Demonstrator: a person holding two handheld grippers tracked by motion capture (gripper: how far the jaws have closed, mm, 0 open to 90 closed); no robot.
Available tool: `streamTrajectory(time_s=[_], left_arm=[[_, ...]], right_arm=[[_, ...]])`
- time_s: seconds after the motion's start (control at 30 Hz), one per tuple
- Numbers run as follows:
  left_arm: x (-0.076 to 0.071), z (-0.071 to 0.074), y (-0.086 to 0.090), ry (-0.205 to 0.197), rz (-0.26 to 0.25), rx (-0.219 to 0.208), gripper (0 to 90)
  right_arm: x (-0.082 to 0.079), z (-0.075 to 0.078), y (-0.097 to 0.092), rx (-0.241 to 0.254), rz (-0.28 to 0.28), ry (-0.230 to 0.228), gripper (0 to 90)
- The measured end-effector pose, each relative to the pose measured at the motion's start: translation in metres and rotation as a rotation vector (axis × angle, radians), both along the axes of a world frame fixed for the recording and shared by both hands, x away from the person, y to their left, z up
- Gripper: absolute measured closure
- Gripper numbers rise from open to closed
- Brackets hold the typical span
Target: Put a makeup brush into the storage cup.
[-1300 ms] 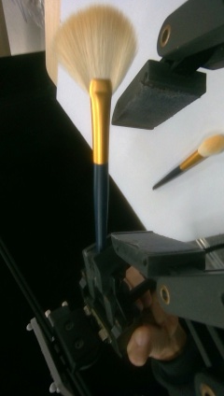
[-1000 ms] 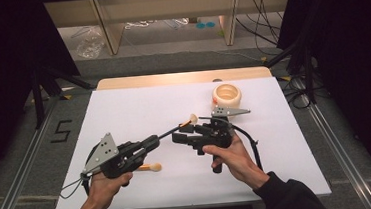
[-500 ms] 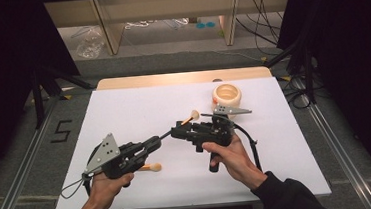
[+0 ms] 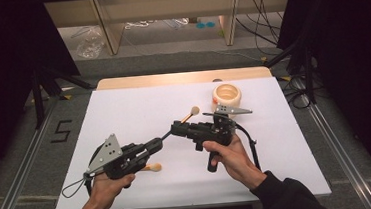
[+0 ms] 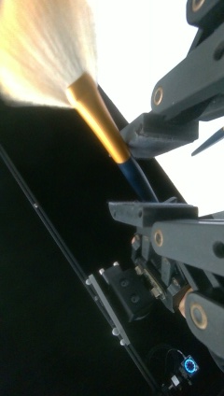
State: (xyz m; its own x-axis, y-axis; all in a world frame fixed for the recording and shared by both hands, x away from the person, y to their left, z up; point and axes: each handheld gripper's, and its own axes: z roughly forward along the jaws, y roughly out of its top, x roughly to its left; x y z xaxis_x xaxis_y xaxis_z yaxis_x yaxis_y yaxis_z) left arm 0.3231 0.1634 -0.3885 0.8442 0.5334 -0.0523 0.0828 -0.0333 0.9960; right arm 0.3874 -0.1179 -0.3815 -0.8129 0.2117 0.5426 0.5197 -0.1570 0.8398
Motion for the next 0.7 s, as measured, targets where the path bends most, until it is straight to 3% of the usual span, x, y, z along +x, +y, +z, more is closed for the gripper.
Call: streamTrajectory(time_s=[0.17, 0.4, 0.7], left_arm=[[0.001, -0.001, 0.0, 0.008, 0.007, 0.006, 84.6], [-0.002, -0.003, -0.006, 0.004, -0.011, 0.035, 84.8], [-0.002, -0.004, -0.011, 0.014, -0.02, 0.046, 84.8]], right_arm=[[-0.001, 0.002, -0.001, 0.02, 0.012, -0.028, 78.5], [-0.001, 0.002, 0.001, 0.023, 0.033, -0.028, 76.0], [-0.004, 0.007, 0.002, 0.043, 0.052, -0.056, 82.3]])
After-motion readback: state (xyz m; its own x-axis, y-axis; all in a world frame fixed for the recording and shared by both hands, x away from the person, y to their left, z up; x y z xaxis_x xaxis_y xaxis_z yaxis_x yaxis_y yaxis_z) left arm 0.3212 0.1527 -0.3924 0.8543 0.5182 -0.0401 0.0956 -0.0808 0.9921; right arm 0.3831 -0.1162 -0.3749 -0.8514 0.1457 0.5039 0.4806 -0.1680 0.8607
